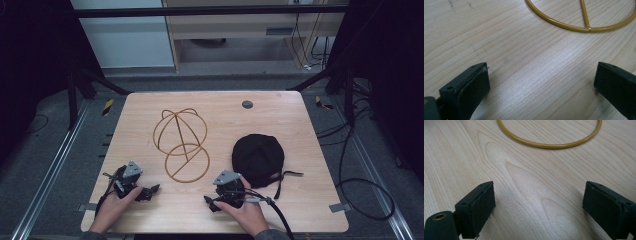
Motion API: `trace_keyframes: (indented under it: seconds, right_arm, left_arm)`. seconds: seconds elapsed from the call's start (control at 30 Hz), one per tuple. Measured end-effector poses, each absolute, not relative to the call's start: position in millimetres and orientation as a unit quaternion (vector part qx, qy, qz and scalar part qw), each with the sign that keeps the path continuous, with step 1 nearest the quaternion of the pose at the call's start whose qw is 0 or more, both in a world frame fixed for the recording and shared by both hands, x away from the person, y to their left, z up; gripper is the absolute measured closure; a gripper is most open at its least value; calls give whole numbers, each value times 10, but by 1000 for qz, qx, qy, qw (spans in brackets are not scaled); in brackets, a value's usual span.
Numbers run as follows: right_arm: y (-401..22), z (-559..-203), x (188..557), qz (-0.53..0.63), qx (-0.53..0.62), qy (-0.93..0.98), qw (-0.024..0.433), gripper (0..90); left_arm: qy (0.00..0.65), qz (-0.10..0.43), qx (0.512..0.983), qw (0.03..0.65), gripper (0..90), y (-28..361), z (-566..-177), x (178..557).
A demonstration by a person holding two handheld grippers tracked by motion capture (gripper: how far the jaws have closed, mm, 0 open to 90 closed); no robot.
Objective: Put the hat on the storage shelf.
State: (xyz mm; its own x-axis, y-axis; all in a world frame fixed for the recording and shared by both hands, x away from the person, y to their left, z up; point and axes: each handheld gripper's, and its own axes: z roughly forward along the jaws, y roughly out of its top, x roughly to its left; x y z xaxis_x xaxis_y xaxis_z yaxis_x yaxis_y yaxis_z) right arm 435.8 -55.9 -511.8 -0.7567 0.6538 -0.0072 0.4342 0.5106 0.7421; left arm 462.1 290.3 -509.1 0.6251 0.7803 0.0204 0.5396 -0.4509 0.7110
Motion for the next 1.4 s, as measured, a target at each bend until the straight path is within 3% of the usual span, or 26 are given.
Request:
trace_keyframes:
  seconds: [0.43,0.57,0.77,1.23,1.4]
  right_arm:
    - [-556,-5090,4346,370,334,854,149,109]
    - [-591,-4969,4347,366,338,853,156,108]
    - [-724,-4585,4326,334,308,866,207,104]
    - [-1480,-4040,4450,297,343,867,207,97]
    - [-1815,-3929,4546,270,368,866,201,132]
  left_arm:
    - [396,175,833,343,0,2903,-5090,4622]
    - [396,175,834,343,0,2903,-5090,4622]
    - [396,175,834,343,0,2902,-5090,4620]
    - [396,175,834,343,0,2903,-5090,4620]
    - [396,175,833,343,0,2902,-5090,4620]
